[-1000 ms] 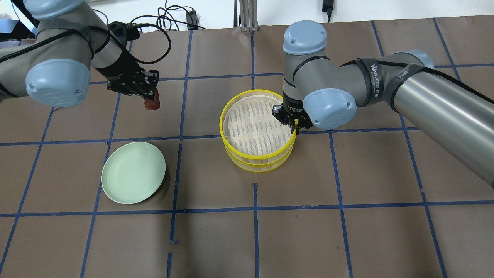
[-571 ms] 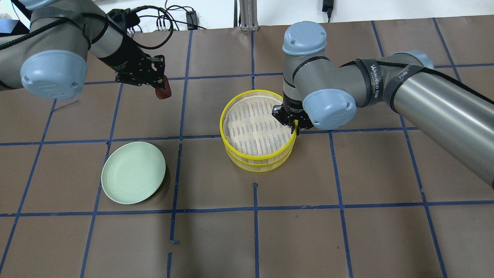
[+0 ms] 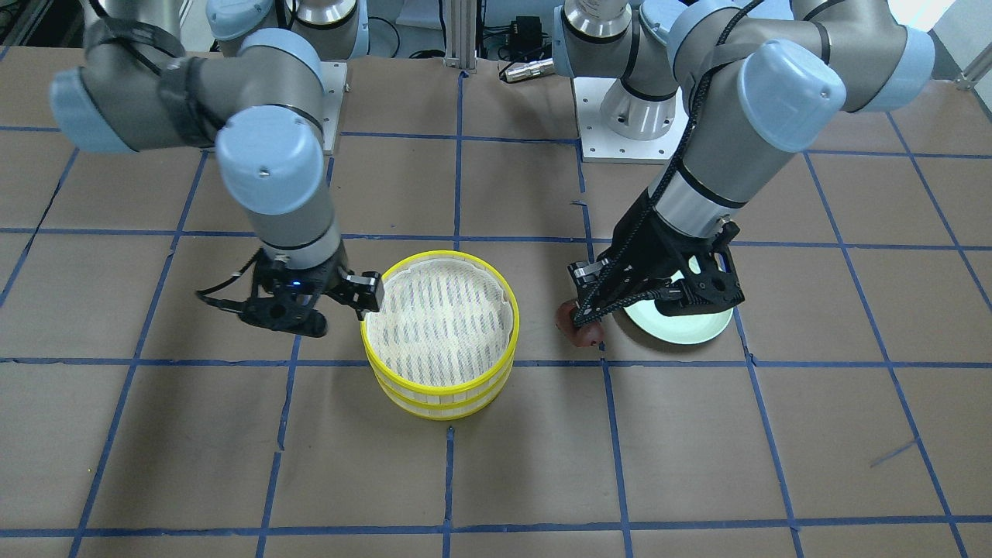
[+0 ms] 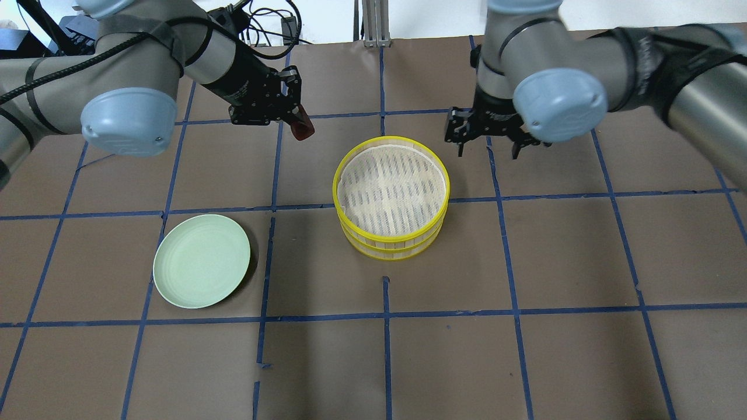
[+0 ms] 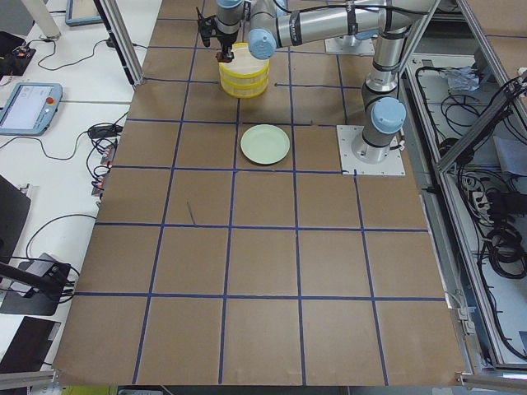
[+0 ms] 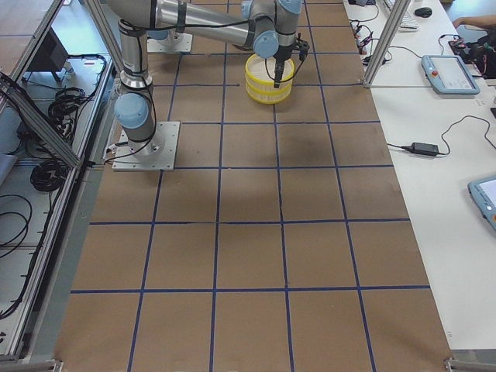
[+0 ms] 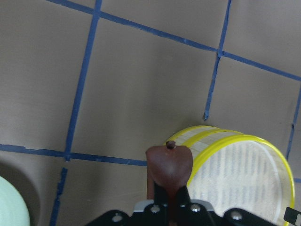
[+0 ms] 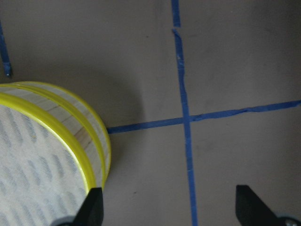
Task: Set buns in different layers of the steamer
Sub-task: 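Carry the brown bun over the steamer with the left gripper while the right withdraws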
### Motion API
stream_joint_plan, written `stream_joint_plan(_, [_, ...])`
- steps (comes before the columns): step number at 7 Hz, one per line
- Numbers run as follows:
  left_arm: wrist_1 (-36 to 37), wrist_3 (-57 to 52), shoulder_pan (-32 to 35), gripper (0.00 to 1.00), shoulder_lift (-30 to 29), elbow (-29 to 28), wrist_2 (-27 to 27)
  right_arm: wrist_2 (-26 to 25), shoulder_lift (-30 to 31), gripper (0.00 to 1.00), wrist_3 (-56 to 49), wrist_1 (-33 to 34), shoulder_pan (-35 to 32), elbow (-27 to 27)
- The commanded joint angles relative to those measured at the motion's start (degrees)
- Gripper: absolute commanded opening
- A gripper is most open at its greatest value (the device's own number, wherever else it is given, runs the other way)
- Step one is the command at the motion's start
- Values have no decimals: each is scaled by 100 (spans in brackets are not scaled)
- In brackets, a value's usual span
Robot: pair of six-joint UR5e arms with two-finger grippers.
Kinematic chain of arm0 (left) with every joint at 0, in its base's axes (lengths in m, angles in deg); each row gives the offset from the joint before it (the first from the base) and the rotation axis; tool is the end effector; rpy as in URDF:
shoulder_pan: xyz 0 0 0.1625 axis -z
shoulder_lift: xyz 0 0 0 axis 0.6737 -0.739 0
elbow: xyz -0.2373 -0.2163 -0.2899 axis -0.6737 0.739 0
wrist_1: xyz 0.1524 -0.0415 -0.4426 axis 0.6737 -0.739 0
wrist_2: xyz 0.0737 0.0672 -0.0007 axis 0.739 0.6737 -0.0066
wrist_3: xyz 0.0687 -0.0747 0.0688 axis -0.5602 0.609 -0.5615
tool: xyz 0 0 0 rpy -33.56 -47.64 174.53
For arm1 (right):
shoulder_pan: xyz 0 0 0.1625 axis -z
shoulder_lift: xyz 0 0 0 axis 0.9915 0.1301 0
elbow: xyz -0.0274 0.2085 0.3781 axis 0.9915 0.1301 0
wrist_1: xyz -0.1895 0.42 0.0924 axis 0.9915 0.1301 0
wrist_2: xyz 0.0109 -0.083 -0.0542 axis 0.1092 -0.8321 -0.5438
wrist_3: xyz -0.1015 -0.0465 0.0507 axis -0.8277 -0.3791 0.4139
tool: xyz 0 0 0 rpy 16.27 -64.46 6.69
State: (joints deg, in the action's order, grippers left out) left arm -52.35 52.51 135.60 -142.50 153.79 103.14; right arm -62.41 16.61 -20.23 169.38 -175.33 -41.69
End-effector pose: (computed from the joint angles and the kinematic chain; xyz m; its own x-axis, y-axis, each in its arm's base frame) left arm -0.2128 -0.6212 0.3744 -0.8628 -0.3094 0.3997 -0.3464 0.9378 -0.0218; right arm 0.1596 -0.6188 0.3544 -0.9938 0.1032 0.0411 0.1049 0.9936 0.0422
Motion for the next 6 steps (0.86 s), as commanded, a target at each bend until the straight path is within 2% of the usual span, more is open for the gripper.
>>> stream_joint_plan(1, [700, 1130, 596, 1, -230, 58, -60, -50, 568, 100, -750, -1622, 579, 856])
stream_joint_plan(2, [852, 1231, 676, 1, -310, 59, -52, 115, 813, 100, -777, -2082, 397, 1226])
stream_joint_plan(3, [837, 1240, 834, 1, -319, 94, -8, 422, 955, 100, -804, -2121, 195, 1221])
stream_joint_plan(4, [767, 1232, 879, 7, -415, 129, 10, 355, 1070, 100, -830, -2122, 123, 1152])
stream_joint_plan(5, [766, 1232, 940, 41, -503, 138, 167, 285, 1123, 100, -848, -2061, 131, 942])
stream_joint_plan(6, [775, 1214, 993, 94, -504, 129, 342, 249, 1123, 100, -996, -2051, 131, 879])
